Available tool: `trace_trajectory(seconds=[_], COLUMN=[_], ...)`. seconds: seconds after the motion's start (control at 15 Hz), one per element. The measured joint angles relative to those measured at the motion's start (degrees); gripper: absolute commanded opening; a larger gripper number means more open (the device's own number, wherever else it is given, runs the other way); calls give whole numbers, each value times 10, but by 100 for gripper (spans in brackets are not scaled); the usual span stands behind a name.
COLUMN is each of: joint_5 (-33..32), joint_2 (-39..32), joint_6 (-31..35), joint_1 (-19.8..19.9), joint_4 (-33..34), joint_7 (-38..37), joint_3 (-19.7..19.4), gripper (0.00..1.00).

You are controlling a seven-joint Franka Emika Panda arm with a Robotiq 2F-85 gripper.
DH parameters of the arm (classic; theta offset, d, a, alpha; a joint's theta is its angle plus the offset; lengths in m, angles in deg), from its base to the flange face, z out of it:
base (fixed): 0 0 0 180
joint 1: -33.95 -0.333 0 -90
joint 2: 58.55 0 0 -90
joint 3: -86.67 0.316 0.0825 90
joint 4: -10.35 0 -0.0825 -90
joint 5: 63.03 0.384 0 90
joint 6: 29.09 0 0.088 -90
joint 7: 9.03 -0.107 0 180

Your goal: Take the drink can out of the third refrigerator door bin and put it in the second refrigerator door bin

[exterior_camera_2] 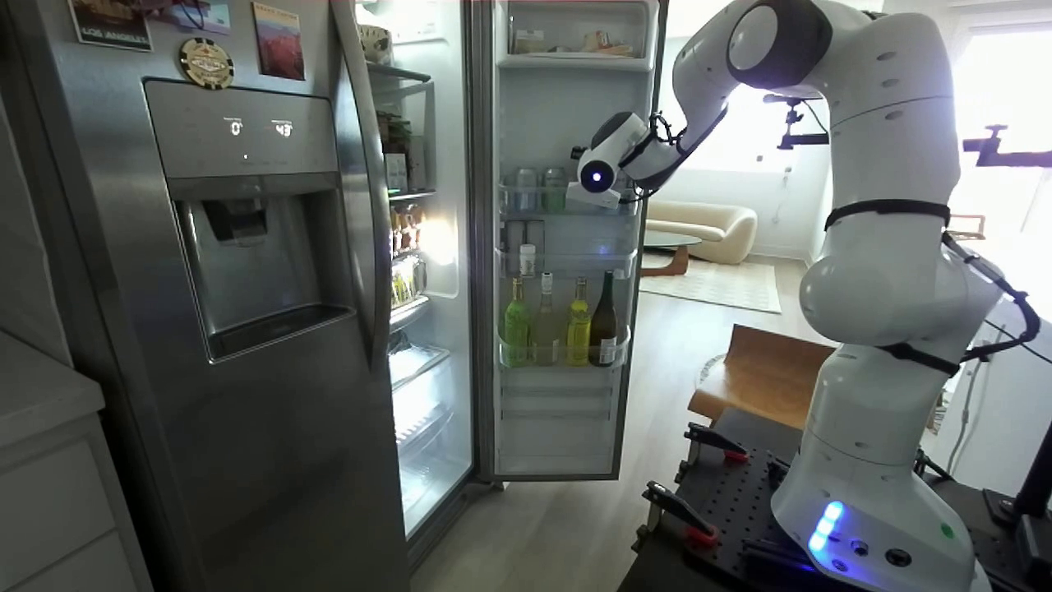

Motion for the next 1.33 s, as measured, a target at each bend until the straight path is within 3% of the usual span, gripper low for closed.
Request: trace_trajectory(seconds=[0.27, 0.6, 0.67, 0.73, 0.8, 1.07, 1.13, 1.27, 1.33], joint_5=[11, 18, 19, 19, 20, 22, 22, 22, 22], joint_2=[-31, -58, -60, -62, -63, -66, -66, -66, -66], joint_6=[15, 26, 28, 29, 31, 33, 33, 33, 33], joint_1=[-37, -54, -55, -56, -56, -57, -57, -57, -57], joint_4=[30, 53, 54, 55, 57, 62, 66, 75, 78], joint_7=[0, 1, 1, 1, 1, 1, 1, 1, 1], joint_3=[-39, -49, -49, -50, -50, -53, -54, -56, -57], gripper=[47, 47, 52, 67, 74, 82, 91, 92, 99])
